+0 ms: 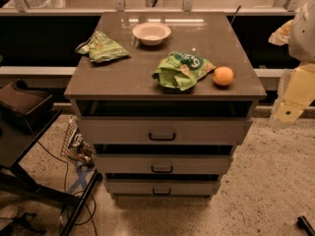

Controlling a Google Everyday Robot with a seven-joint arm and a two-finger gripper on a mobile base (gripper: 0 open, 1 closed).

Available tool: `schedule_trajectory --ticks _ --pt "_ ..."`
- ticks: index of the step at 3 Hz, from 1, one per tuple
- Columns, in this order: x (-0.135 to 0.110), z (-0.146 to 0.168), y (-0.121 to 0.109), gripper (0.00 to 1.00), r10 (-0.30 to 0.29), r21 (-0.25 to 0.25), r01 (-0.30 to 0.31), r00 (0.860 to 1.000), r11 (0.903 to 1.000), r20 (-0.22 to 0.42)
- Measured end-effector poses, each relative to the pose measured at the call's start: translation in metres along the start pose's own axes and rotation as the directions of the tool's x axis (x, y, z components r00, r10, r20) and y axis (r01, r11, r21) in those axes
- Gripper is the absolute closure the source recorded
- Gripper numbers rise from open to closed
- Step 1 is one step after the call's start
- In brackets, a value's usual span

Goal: Place green rice chip bag into paper bowl

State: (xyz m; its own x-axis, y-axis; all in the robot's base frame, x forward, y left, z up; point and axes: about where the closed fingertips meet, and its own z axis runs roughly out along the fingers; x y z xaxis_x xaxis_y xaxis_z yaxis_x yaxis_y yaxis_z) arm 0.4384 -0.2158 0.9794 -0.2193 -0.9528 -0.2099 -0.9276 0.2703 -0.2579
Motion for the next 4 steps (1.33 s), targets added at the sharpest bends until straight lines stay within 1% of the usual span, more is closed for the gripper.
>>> schedule_trajectory --ticks 1,2,3,4 --pt "0.000 0.000 0.000 0.00 0.000 0.000 0.000 1.000 1.0000 0.000" --pt "0.006 0.003 -0.009 0.00 0.056 0.001 -0.056 0.998 0.9984 0.013" --pt "-0.008 0.031 -0.042 0.00 0.152 -0.047 -0.150 0.988 0.9875 0.032" --pt "-0.038 0.064 -0.097 0.00 0.229 -0.041 -0.227 0.972 0.9730 0.057"
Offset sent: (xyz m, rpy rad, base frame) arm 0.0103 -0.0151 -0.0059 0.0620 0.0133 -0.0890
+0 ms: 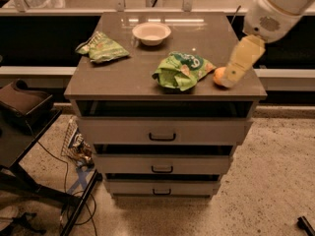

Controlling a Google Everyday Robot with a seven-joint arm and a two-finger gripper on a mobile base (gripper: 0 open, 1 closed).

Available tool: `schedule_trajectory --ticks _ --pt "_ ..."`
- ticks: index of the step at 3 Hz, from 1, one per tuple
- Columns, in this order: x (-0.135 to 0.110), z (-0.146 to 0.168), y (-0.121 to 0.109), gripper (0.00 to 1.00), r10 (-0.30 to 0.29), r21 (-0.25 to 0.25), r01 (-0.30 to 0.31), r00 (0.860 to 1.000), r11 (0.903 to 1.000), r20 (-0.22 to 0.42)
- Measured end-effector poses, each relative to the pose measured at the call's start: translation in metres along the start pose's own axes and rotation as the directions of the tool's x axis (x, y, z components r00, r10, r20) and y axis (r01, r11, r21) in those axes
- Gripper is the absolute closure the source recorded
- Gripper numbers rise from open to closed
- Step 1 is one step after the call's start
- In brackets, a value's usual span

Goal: Place green rice chip bag into paper bowl

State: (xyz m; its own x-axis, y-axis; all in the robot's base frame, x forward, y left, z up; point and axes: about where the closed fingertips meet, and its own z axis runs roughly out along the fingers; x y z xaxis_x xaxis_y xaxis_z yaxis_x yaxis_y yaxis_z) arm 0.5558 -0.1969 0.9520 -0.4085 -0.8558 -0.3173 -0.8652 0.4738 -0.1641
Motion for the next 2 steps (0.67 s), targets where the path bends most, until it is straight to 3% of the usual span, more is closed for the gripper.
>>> schedule_trajectory --ticks 1,2 --pt "-0.0566 0.0480 -0.0400 0.00 0.076 0.032 -0.077 0.996 0.9965 0.036" --pt "-0.0566 0.0480 -0.0400 0.00 0.076 0.032 -0.077 0.996 0.9965 0.036"
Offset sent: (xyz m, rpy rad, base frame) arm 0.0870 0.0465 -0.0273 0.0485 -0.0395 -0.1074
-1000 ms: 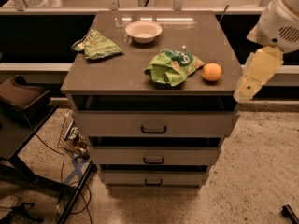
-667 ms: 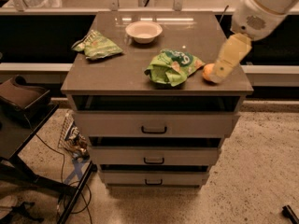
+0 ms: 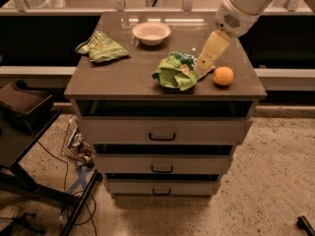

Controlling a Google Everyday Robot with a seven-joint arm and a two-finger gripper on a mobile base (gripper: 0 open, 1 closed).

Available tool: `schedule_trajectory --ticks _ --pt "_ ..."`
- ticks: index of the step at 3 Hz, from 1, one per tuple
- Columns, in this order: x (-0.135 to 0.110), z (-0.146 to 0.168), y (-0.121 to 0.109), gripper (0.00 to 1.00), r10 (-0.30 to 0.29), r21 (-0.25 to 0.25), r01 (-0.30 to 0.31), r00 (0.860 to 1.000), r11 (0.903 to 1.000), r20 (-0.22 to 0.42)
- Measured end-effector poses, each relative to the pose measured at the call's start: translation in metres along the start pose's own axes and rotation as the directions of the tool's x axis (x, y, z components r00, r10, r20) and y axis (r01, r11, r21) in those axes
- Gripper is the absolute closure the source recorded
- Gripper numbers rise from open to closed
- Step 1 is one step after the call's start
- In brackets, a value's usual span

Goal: Place green rice chip bag into paper bowl

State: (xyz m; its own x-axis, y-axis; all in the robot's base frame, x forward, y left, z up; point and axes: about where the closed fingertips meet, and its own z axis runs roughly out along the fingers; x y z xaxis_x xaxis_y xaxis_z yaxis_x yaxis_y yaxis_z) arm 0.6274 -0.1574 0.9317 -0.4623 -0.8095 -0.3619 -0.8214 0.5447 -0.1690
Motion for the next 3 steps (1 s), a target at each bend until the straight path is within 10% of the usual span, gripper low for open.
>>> schedule_trajectory --ticks 3 --pt "-0.040 0.056 0.003 0.00 0.047 -0.105 -0.039 0.996 0.9937 0.071"
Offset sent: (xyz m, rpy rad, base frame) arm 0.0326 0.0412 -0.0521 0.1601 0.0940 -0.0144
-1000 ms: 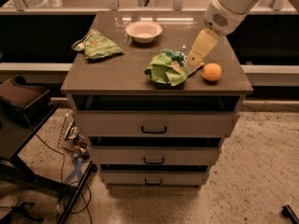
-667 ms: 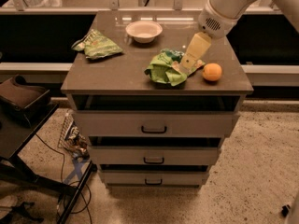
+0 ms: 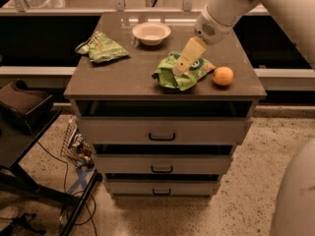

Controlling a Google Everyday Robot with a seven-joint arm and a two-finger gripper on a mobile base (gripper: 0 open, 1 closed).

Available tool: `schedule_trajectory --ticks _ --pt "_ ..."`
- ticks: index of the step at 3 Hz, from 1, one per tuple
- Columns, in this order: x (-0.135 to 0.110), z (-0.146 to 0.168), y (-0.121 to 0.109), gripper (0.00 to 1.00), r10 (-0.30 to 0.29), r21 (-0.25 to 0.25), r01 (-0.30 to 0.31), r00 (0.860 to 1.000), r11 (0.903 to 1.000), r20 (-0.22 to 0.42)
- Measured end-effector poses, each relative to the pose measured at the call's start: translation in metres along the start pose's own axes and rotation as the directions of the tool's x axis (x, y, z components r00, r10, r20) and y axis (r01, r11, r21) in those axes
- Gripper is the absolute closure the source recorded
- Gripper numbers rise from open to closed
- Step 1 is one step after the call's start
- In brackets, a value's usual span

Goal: Place green rice chip bag into paper bowl

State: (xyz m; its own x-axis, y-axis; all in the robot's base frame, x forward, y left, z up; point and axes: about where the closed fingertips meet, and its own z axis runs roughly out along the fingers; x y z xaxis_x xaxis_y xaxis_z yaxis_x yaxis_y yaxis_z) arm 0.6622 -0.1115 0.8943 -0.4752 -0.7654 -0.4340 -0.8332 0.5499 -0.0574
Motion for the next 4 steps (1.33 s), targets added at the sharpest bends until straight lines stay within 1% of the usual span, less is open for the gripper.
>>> schedule_trajectory --ticks 1,2,3,4 --pt "-0.024 0.013 0.003 0.00 -0.025 -0.023 0.026 0.999 0.9994 0.027" --pt "-0.034 0.040 0.016 0.03 -0.029 -0.077 0.031 0.999 0.9966 0.029" --pt "-0.022 0.062 0.027 0.24 -0.021 -0.119 0.020 1.000 0.9927 -0.001" --pt "-0.006 0.072 0.035 0.53 0.002 -0.130 -0.005 1.000 0.9915 -0.020"
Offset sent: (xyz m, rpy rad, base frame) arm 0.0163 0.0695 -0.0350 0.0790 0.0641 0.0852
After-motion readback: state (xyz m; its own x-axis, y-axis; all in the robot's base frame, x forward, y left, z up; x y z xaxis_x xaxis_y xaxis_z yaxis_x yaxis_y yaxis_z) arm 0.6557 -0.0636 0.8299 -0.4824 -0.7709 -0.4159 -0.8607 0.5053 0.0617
